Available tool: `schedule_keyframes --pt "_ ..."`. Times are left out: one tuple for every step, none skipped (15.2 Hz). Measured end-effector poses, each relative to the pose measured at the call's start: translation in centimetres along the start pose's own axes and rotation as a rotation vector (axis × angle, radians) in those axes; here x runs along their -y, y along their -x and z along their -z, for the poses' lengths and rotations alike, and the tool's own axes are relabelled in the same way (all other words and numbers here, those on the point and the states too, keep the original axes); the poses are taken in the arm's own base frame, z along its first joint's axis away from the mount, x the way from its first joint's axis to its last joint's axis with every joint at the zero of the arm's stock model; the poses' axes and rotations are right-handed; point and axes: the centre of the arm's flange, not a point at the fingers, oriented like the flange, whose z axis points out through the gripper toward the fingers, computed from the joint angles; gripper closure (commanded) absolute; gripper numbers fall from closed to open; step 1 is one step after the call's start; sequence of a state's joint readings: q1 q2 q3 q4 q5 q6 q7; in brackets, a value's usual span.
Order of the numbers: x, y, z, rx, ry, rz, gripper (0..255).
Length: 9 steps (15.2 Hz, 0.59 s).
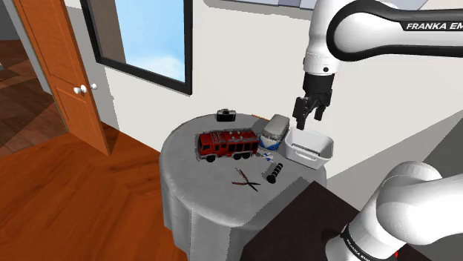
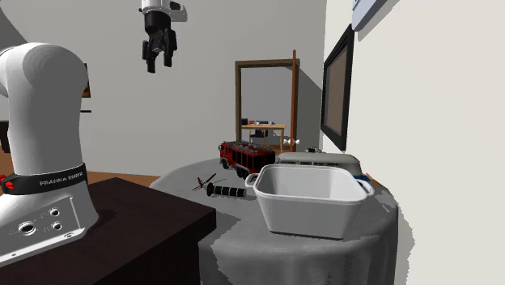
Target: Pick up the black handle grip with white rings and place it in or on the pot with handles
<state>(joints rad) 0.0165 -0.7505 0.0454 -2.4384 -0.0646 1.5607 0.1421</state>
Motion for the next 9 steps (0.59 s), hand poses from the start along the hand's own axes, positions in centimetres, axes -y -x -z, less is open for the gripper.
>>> schedule_keyframes --pt "0.0 0.0 0.0 0.0 0.0 0.0 0" --pt "-0.2 -0.3 -0.5 0.0 -0.004 -0.018 0" --pt "-0.3 -0.9 -1.4 -0.001 -0.009 -0.044 0" --pt "-0.6 -1.4 -2.5 -0.002 -0.015 -0.077 0" --pt "-0.9 -2.0 -3.6 -0.004 -0.022 -0.111 0" --pt "-1.1 -2.4 -4.4 -0.007 -0.03 -0.147 0" --pt "-1.4 -3.0 -5.6 -0.008 -0.037 -0.184 0" --pt "-1.6 -3.5 -7.0 -0.009 -0.044 -0.221 0" --pt "-1.8 -3.8 -8.1 -0.012 -0.052 -0.258 0"
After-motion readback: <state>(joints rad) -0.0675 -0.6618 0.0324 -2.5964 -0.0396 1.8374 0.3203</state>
